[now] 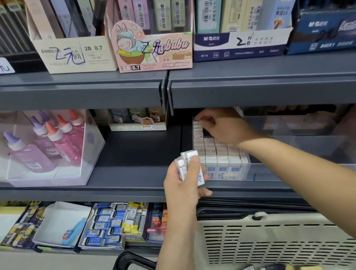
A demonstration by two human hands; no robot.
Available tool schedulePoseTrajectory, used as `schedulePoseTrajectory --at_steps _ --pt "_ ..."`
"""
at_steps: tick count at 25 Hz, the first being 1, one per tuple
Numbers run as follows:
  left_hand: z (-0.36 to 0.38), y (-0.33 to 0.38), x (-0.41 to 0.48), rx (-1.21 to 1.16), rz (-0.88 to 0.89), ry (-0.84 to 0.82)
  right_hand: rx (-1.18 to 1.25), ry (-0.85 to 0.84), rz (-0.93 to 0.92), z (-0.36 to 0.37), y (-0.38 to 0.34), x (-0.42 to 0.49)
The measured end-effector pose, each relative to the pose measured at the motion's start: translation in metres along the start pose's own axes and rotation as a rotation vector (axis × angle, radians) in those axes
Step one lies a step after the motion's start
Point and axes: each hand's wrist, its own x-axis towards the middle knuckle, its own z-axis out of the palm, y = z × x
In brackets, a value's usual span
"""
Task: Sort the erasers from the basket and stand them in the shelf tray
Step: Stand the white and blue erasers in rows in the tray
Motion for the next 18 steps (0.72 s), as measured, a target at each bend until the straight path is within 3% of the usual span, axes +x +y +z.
schedulePoseTrajectory --at_steps 5,11,18 --pt "0.003 0.002 -0.005 -0.074 -0.075 -0.055 0.392 -0.147 0.019 -0.013 -0.03 -0.053" --pt "0.003 0.009 -0.006 -0.262 -0.309 -0.12 0.408 -0.158 0.041 -0.016 -0.026 -0.074" --pt "0.003 0.007 -0.008 -0.22 -0.2 -0.031 0.494 -0.238 0.095 -0.028 -0.014 -0.072"
